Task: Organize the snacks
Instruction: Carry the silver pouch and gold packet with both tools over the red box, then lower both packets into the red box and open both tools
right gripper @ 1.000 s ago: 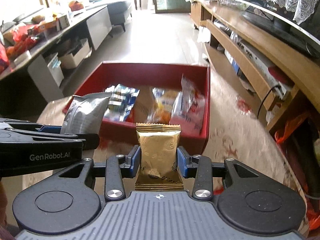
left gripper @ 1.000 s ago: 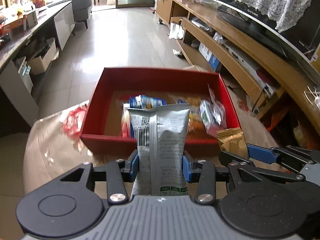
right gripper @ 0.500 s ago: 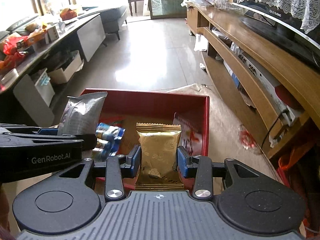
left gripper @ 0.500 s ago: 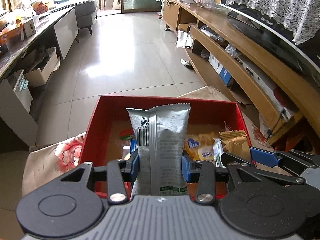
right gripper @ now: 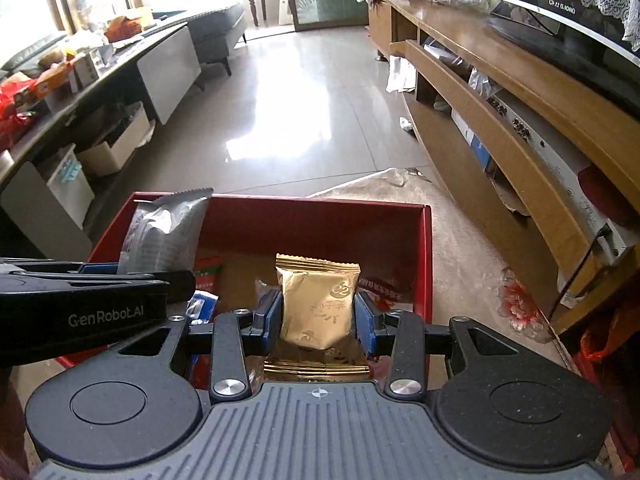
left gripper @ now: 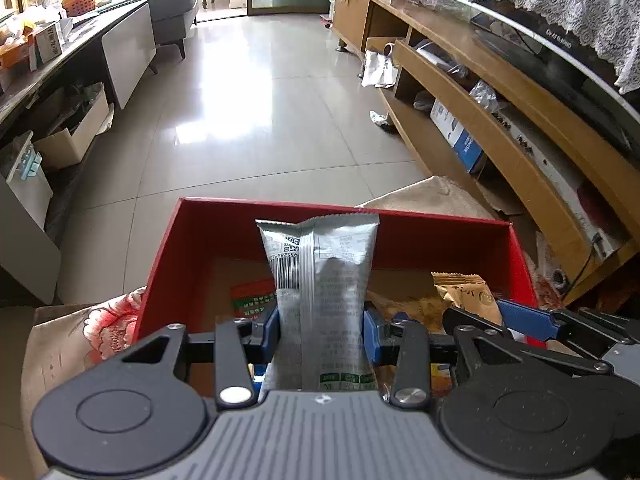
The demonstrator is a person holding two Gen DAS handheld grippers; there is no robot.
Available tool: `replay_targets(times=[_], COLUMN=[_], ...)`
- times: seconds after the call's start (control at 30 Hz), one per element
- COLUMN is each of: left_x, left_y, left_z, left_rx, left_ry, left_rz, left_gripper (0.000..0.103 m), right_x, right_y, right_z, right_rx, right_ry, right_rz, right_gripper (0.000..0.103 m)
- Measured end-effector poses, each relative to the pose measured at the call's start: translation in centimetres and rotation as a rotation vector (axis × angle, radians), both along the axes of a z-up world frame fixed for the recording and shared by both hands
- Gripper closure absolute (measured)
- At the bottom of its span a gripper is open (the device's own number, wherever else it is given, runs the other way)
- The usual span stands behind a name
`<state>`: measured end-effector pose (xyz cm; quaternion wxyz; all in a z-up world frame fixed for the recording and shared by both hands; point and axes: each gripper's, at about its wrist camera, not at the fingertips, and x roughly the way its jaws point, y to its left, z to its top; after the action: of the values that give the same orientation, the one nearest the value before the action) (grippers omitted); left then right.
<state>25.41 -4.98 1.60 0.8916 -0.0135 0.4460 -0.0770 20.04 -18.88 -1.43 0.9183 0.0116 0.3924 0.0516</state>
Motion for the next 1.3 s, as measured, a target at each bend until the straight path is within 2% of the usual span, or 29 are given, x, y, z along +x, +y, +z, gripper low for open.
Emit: replay_targets(times=[0.17,0.3,0.57,0.67,0.87,1.3], left_x=[0.9,1.2,0.9,0.5,-0.6,-4.6], left_y=[0.1,0.5,1.4,1.6,1.4,0.7], left_z=[-1.0,-1.2,-0.1,0.4,1.7,2.9], left_rx=[0.0,-0.011,-0.015,-0.044,-0.051,-0.079], left_ry=[0.017,0.03,0.017,0.017,-0.009,-0.003], left_rz=[0.005,0.023,0.053,0.045,0.027,-0.016], left_gripper=[0.06,0.056,0.047,0.041,0.039,0.038], right_x=[0.5,0.8,0.6,0.5,-0.1,-3.8], right_y=[0.4,0.2,0.0,-0.2,0.1,-1.0], right_z=[-0.8,-0.6,0.1,0.3,1.2,2.7], right_rx=[-0.032,-0.018,-0.036,-0.03,-0.024,-0.07], right_ry=[0.001,-0.002,-0.024,-0.022,-0.042,-0.051], right_rz=[0.003,0.003,-0.014,-0.003,0.01,-0.006], right_gripper=[0.054,0.051,0.029,0.021,0.021,0.021])
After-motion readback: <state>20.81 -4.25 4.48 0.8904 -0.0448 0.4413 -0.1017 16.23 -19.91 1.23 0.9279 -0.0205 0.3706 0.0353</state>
